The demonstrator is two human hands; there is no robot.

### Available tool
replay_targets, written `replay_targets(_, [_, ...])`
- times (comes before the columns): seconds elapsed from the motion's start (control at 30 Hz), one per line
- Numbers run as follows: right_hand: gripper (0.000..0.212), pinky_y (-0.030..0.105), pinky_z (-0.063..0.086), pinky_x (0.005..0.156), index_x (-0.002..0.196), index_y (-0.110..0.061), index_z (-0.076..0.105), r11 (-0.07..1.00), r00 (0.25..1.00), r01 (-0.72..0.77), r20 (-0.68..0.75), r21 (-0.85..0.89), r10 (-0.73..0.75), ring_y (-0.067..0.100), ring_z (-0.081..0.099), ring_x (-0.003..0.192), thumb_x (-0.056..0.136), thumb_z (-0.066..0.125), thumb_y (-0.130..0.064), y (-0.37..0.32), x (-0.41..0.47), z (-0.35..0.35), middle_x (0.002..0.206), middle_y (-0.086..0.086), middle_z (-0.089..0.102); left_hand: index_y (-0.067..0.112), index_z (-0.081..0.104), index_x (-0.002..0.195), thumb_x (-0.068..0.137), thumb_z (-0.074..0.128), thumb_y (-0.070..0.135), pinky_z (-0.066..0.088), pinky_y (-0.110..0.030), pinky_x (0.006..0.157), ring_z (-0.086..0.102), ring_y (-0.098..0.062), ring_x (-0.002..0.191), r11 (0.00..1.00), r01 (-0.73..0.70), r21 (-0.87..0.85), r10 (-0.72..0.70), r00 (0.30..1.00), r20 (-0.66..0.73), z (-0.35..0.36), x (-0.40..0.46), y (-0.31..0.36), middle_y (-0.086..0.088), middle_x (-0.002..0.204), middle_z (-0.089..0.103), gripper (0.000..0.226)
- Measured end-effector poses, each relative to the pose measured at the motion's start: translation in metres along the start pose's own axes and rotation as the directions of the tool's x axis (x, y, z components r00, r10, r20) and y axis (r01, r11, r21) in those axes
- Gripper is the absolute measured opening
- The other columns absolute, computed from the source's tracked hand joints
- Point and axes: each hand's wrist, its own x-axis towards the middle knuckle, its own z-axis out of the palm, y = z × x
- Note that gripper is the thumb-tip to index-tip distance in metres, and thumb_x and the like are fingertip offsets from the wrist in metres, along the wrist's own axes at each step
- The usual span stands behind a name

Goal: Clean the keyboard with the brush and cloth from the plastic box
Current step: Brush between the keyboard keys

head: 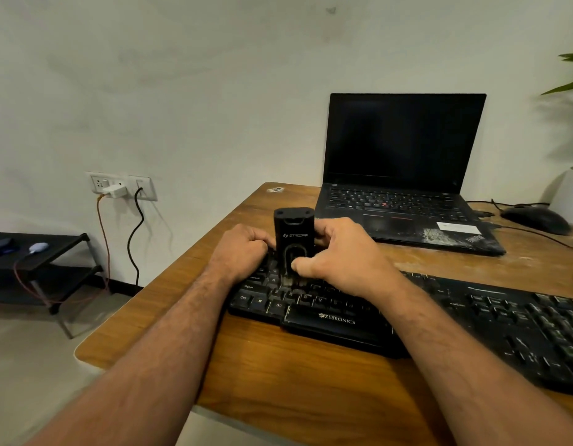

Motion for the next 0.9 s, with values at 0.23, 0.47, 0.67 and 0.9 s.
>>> replay_targets(0.23, [0.042,0.012,0.052,0.071,0.110,-0.027,0.072,0.972,0.970,0.003,0.237,0.235,-0.060,-0.001,0.072,0.084,0.077,0.078,-0.001,-0.002,-0.008,-0.001,0.095,-0.015,0.077,0.022,0.059,0.052,0.091,0.060,0.017,0.039,-0.020,0.059,0.055,0.012,0.049,0.998,-0.042,0.037,0.043,0.998,-0.040,0.002,-0.004,0.007,0.027,0.047,0.059,0.038])
replay_targets(0.47, [0.041,0.028,0.059,0.071,0.107,-0.032,0.071,0.993,1.000,-0.008,-0.003,0.116,0.008,0.003,0.071,0.072,0.073,0.081,-0.010,0.011,0.003,0.004,0.094,-0.010,0.076,0.021,0.077,0.072,0.083,0.054,0.006,0.056,-0.030,0.077,0.067,-0.009,0.069,1.000,-0.006,0.001,0.006,1.000,-0.002,0.001,0.001,0.000,0.010,0.069,0.072,0.029])
replay_targets(0.67, [0.042,0.009,0.046,0.056,0.109,-0.030,0.069,0.994,0.995,-0.045,-0.086,0.101,0.054,-0.012,0.061,0.058,0.074,0.082,-0.011,0.016,0.010,0.005,0.089,-0.013,0.074,0.025,0.076,0.070,0.084,0.052,0.005,0.054,-0.038,0.094,0.067,-0.009,0.081,1.000,0.007,-0.017,-0.007,1.000,-0.012,0.001,0.000,0.003,0.011,0.077,0.072,0.034])
replay_targets(0.9, [0.038,0.013,0.050,0.057,0.109,-0.029,0.069,0.998,0.992,-0.049,-0.113,0.026,0.052,-0.006,0.064,0.064,0.075,0.081,-0.016,0.019,0.015,0.007,0.089,-0.012,0.073,0.021,0.077,0.072,0.085,0.049,0.003,0.052,-0.040,0.097,0.065,-0.007,0.079,0.998,0.010,-0.058,-0.011,1.000,-0.011,0.001,0.003,0.001,0.013,0.073,0.071,0.036])
